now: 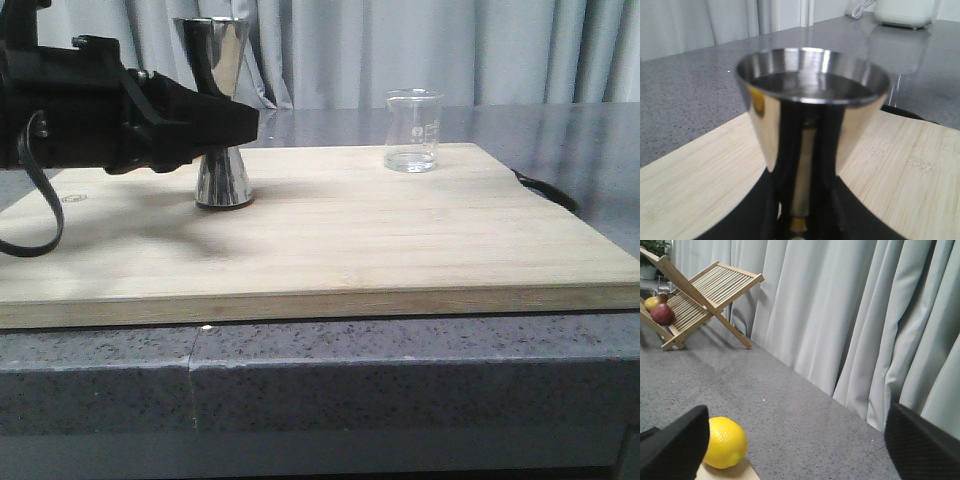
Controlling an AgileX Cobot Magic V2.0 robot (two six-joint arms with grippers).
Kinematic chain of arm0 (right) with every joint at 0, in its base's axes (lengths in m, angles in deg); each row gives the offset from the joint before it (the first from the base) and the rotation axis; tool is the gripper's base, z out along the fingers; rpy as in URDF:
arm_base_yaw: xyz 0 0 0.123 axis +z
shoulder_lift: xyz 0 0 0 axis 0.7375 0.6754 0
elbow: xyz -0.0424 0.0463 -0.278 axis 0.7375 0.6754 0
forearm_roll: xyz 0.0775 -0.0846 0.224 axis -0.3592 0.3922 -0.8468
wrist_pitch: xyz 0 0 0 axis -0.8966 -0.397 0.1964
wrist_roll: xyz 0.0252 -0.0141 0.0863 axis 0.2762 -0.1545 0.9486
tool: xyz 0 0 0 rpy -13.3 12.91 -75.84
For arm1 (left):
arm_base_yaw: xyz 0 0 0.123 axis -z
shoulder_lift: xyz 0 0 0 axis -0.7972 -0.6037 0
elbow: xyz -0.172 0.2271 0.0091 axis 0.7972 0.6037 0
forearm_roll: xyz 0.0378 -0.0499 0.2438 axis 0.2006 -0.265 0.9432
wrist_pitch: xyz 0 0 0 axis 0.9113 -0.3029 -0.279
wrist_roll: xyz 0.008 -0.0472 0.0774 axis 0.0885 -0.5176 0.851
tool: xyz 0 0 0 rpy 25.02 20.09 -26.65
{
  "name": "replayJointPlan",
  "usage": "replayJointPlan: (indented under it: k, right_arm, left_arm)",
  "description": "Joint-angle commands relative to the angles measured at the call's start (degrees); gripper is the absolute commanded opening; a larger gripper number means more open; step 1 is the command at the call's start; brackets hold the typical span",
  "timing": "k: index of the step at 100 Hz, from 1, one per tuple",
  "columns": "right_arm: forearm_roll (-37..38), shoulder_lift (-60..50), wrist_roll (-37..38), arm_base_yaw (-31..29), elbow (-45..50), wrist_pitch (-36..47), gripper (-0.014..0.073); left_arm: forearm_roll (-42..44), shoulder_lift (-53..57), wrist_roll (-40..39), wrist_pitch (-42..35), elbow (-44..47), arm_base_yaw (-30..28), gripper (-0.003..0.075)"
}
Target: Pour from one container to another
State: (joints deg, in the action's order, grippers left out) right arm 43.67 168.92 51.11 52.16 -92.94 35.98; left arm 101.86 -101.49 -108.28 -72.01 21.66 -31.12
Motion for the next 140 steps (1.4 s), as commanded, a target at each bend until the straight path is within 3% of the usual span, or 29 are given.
replayJointPlan:
  k: [1,38,62,140]
  right_arm:
    - [-2.4,-2.3,0.2,-0.2,-1.9,2.0,0.0641]
    - [-2.4,-2.3,0.2,-0.2,-1.9,2.1,0.0641]
    - [-2.4,-2.3,0.2,-0.2,-1.9,2.1,0.0641]
    - [-2.4,-2.3,0.2,-0.2,-1.9,2.1,0.0641]
  left_arm:
    - [-2.6,2.0,0.0,-5.5,-1.4,-0.1,-0.0019]
    - [-1.5,0.5,0.0,-5.7,-1.4,-0.1,-0.0019]
    - [-0.9,-2.2,0.0,-10.2,-1.4,-0.1,-0.0019]
    - [-0.6,-2.6,0.0,-9.8,-1.4,-0.1,-0.0019]
